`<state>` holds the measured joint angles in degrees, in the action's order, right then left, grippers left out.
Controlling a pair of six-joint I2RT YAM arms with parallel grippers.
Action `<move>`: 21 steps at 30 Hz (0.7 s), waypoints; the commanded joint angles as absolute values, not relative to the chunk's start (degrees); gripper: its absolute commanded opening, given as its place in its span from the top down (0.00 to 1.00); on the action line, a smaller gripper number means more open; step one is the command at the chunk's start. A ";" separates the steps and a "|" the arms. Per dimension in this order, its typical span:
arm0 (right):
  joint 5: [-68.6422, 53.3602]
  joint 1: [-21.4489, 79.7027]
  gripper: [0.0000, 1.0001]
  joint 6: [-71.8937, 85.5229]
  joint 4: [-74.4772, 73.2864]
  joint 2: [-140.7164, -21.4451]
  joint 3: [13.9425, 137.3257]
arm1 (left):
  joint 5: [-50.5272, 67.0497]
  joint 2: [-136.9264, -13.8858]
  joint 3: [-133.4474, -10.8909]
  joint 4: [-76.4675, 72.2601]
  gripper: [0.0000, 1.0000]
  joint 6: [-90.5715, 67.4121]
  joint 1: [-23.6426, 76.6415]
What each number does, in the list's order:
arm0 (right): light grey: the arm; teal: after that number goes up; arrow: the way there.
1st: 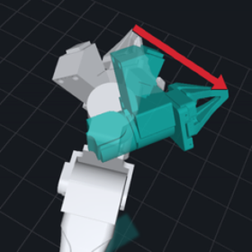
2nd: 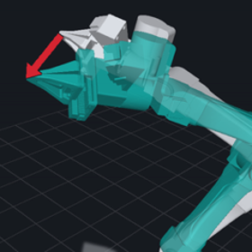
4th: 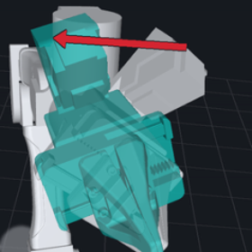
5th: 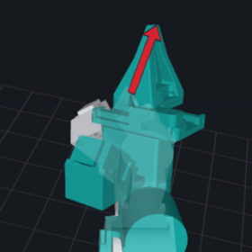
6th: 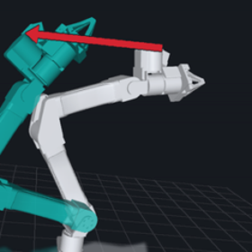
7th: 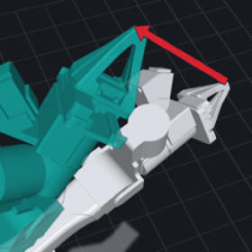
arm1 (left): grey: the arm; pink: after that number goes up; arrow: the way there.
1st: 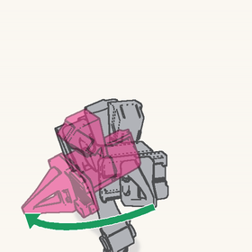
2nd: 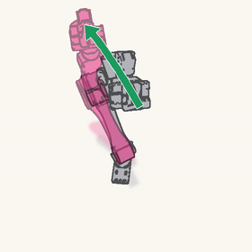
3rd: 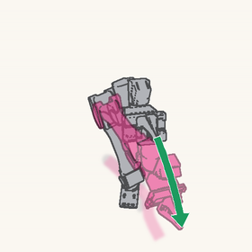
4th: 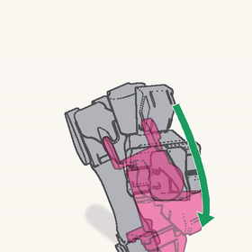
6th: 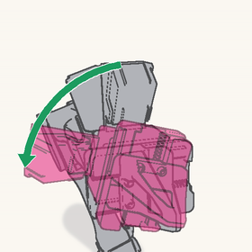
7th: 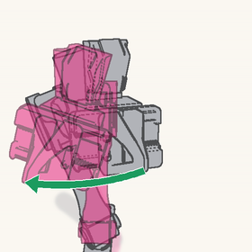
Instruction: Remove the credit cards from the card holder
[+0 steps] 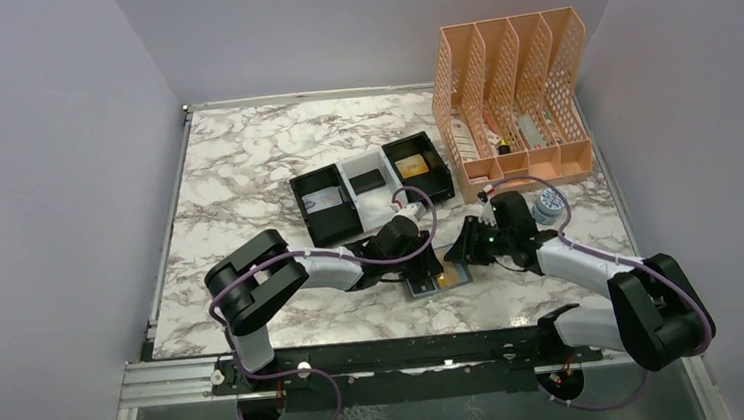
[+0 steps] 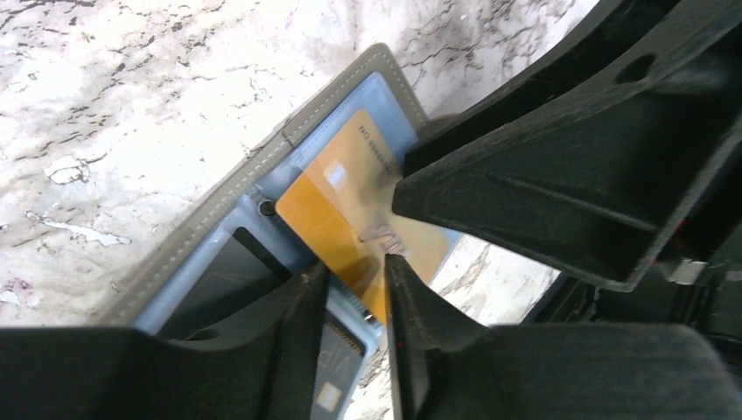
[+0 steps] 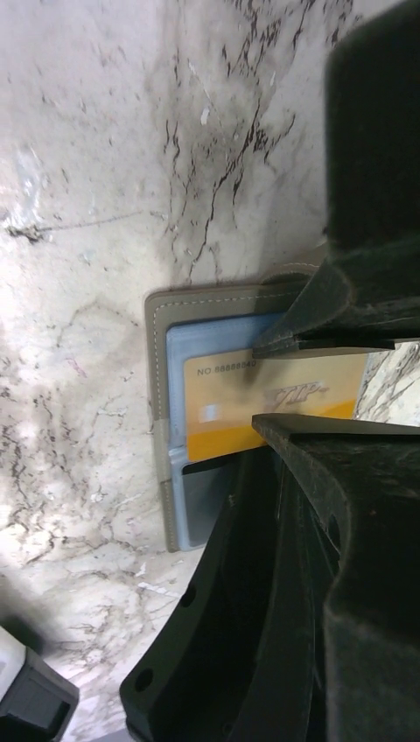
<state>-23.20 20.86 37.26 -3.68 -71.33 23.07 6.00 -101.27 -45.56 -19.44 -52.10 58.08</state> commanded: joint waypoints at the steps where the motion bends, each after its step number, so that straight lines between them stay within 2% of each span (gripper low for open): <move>1: -19.78 20.74 0.69 36.89 -5.98 -70.45 21.53 | 7.65 -104.66 -47.65 -18.94 0.72 -51.64 58.63; 8: -19.27 20.74 0.68 36.46 -7.24 -69.59 22.41 | 7.63 -105.20 -48.14 -19.78 0.79 -51.86 58.67; 17: -11.16 20.73 0.66 33.73 -13.38 -65.91 27.48 | 7.60 -105.29 -47.77 -19.86 0.81 -52.05 58.62; 21: -13.32 20.73 0.66 32.30 -14.27 -68.26 28.45 | 7.81 -105.63 -48.11 -19.87 0.80 -51.95 58.62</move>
<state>-14.81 20.56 34.72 -11.53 -67.11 26.50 6.61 -103.88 -47.16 -20.73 -52.18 58.19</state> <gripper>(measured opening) 0.343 0.196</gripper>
